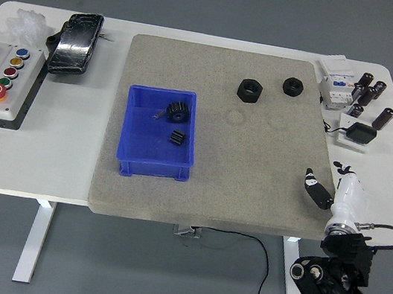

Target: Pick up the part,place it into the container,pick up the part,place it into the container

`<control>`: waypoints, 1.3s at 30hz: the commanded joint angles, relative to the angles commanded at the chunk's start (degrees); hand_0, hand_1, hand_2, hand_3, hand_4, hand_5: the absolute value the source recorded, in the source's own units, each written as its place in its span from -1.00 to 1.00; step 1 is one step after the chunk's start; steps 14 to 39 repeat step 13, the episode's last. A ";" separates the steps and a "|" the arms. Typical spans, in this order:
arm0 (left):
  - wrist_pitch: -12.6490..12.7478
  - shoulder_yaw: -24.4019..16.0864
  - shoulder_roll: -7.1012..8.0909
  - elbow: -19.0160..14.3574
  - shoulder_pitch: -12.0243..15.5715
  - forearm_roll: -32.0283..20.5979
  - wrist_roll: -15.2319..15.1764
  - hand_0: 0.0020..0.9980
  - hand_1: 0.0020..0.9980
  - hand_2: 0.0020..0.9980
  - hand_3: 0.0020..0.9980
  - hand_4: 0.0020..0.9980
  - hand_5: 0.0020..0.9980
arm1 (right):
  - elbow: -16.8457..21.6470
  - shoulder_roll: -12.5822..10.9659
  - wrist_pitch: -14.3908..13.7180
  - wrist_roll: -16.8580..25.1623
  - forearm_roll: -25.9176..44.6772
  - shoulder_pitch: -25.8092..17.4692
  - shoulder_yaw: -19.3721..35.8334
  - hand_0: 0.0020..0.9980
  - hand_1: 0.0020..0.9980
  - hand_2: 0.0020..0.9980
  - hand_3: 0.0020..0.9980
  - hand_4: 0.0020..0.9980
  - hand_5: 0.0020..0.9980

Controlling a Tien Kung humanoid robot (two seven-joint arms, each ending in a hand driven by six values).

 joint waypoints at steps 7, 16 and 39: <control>-0.02 -0.15 -0.04 0.00 -0.02 0.42 0.34 0.33 0.14 0.10 0.28 0.24 -0.02 | -0.70 -0.12 0.00 1.15 1.55 -0.04 -1.48 0.33 0.54 0.62 0.62 0.50 -0.06; 0.05 -0.60 -0.03 0.00 0.01 1.11 1.21 0.33 0.14 0.10 0.28 0.24 -0.02 | -1.04 -0.24 0.00 2.03 2.74 -0.15 -2.18 0.34 0.55 0.62 0.63 0.56 0.03; 0.05 -0.60 -0.03 0.00 0.01 1.11 1.21 0.33 0.14 0.10 0.28 0.24 -0.02 | -1.04 -0.24 0.00 2.03 2.74 -0.15 -2.18 0.34 0.55 0.62 0.63 0.56 0.03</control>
